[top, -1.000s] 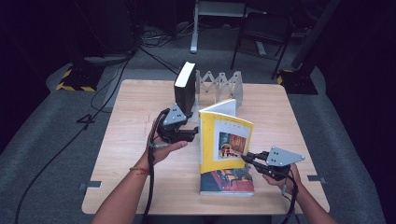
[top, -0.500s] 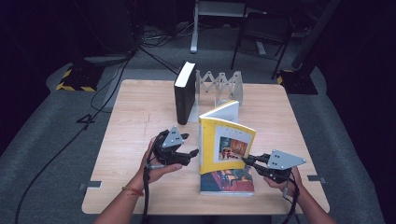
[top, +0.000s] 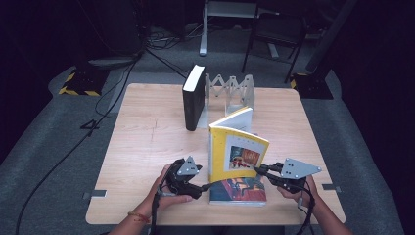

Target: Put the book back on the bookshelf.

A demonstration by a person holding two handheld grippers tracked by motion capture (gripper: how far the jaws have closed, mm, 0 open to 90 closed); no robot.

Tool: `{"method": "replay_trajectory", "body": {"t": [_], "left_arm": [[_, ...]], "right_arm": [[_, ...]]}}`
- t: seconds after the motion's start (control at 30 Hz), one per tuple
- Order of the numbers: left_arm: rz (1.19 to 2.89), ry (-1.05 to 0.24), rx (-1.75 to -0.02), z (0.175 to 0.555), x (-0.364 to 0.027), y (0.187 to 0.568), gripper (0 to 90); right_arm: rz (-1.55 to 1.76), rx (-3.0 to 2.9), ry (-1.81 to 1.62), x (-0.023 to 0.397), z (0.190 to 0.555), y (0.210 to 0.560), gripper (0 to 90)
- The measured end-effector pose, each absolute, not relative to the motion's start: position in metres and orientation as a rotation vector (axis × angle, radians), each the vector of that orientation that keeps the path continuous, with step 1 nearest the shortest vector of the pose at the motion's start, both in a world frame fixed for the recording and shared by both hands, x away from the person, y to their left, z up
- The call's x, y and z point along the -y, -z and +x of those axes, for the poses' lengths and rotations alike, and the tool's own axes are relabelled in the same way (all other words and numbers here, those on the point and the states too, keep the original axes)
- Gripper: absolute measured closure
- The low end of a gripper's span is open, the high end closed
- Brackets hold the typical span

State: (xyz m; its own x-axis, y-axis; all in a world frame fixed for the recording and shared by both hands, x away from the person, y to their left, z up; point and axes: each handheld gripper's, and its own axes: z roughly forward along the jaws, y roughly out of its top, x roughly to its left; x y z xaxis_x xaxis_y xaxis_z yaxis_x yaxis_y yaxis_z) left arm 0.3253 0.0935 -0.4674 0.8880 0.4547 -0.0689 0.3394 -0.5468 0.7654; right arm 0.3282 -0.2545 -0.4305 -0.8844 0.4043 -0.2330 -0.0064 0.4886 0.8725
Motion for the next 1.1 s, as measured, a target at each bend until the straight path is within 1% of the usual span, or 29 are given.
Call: {"method": "replay_trajectory", "body": {"t": [0.03, 0.17, 0.23, 0.27, 0.3, 0.33, 0.4, 0.43, 0.53, 0.57, 0.6, 0.63, 0.7, 0.83, 0.93, 1.1], "left_arm": [[2.205, -0.185, -0.562, 0.323, -0.091, 0.469, 27.0], [2.171, -0.167, -0.558, 0.322, -0.084, 0.469, 26.9], [2.146, -0.198, -0.554, 0.321, -0.08, 0.467, 27.5], [2.146, -0.198, -0.554, 0.321, -0.08, 0.467, 31.5], [2.134, -0.22, -0.551, 0.321, -0.079, 0.465, 31.5], [2.114, -0.251, -0.553, 0.324, -0.076, 0.462, 38.8], [2.082, -0.25, -0.55, 0.327, -0.074, 0.458, 42.0], [2.068, -0.257, -0.549, 0.328, -0.073, 0.455, 42.2], [2.058, -0.249, -0.534, 0.33, -0.072, 0.453, 46.4], [2.042, -0.256, -0.532, 0.331, -0.072, 0.451, 49.4], [2.031, -0.256, -0.524, 0.332, -0.073, 0.449, 49.4], [1.993, -0.255, -0.511, 0.333, -0.075, 0.444, 55.5], [1.96, -0.262, -0.497, 0.333, -0.076, 0.439, 59.5], [1.932, -0.268, -0.488, 0.336, -0.075, 0.432, 61.8], [1.931, -0.263, -0.467, 0.339, -0.074, 0.43, 62.4], [1.936, -0.262, -0.439, 0.342, -0.071, 0.425, 66.0]], "right_arm": [[0.328, -2.333, -1.366, 0.255, 0.328, 0.43, 85.7], [0.313, -2.346, -1.356, 0.255, 0.326, 0.43, 85.9], [0.301, -2.353, -1.351, 0.255, 0.326, 0.43, 85.9], [0.298, -2.355, -1.349, 0.255, 0.326, 0.43, 85.9], [0.298, -2.355, -1.349, 0.255, 0.326, 0.43, 85.9], [0.298, -2.36, -1.353, 0.255, 0.325, 0.43, 85.9], [0.289, -2.362, -1.348, 0.255, 0.325, 0.43, 85.9], [0.289, -2.363, -1.347, 0.255, 0.325, 0.43, 85.9], [0.285, -2.364, -1.341, 0.255, 0.325, 0.43, 85.8], [0.29, -2.361, -1.338, 0.255, 0.325, 0.43, 85.7], [0.29, -2.361, -1.338, 0.255, 0.325, 0.43, 85.7], [0.293, -2.359, -1.34, 0.255, 0.326, 0.43, 85.5], [0.296, -2.354, -1.337, 0.255, 0.326, 0.43, 85.3], [0.292, -2.34, -1.322, 0.254, 0.326, 0.43, 85.0], [0.294, -2.343, -1.333, 0.254, 0.326, 0.431, 85.0], [0.299, -2.341, -1.329, 0.255, 0.328, 0.432, 84.1]]}}
